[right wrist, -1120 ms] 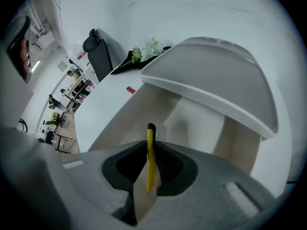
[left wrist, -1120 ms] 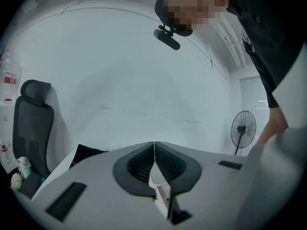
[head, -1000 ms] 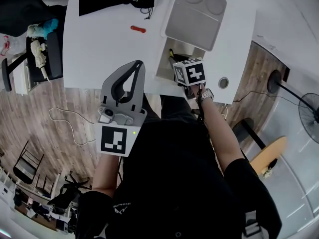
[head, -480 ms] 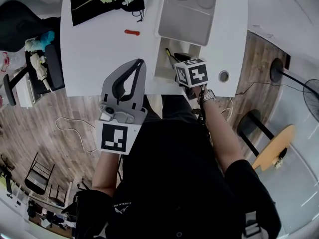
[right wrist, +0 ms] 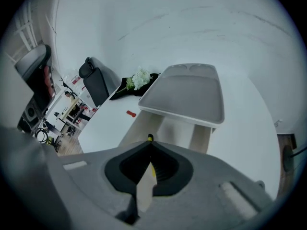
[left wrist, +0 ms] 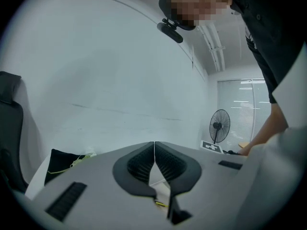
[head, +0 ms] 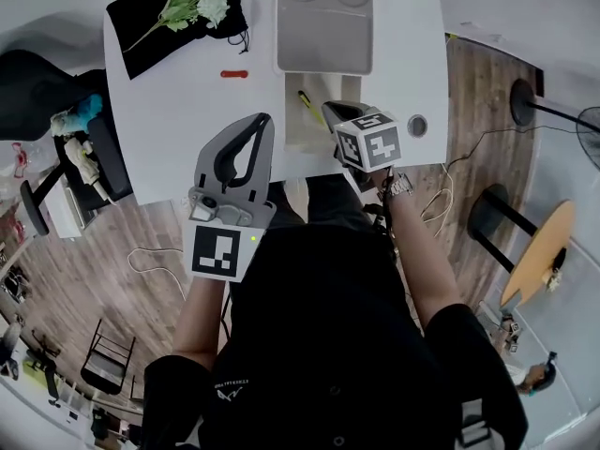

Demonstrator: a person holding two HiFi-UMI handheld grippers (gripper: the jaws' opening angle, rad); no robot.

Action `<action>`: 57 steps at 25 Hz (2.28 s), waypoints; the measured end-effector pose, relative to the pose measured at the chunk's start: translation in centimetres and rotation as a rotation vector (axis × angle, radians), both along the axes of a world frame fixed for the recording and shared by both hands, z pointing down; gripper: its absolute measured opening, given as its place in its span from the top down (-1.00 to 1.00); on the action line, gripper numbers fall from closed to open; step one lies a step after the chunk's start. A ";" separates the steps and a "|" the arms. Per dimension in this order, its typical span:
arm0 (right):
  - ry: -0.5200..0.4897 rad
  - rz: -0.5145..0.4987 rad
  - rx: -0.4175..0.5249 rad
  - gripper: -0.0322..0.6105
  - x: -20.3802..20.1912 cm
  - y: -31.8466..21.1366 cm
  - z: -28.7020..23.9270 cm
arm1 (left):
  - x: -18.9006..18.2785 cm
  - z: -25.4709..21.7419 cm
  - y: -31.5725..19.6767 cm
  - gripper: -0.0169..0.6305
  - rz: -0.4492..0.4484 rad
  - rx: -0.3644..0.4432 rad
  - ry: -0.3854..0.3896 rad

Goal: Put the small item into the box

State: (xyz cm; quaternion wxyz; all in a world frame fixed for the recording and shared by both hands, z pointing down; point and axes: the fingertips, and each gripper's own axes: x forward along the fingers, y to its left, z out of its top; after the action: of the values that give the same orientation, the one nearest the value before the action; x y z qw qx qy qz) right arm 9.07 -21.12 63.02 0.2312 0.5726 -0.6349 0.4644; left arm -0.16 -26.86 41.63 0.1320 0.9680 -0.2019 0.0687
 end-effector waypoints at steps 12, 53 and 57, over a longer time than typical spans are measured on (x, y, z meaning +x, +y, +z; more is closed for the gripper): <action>-0.079 0.182 0.236 0.89 0.0 2.1 -10.4 | 0.3 -2.3 2.4 0.93 0.097 0.031 0.032; 0.294 0.210 0.956 0.89 0.5 5.7 -40.0 | -3.8 -19.9 1.3 0.93 0.063 0.354 0.170; 0.314 0.210 0.995 0.89 0.2 5.4 -41.3 | -3.9 -20.0 1.2 0.93 0.062 0.362 0.162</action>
State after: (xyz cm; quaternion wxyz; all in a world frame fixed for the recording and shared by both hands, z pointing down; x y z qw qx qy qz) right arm 9.27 -15.67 21.73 -0.0241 0.7362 -0.6754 0.0366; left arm -4.06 -25.67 21.58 -0.0305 0.9841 -0.1696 -0.0427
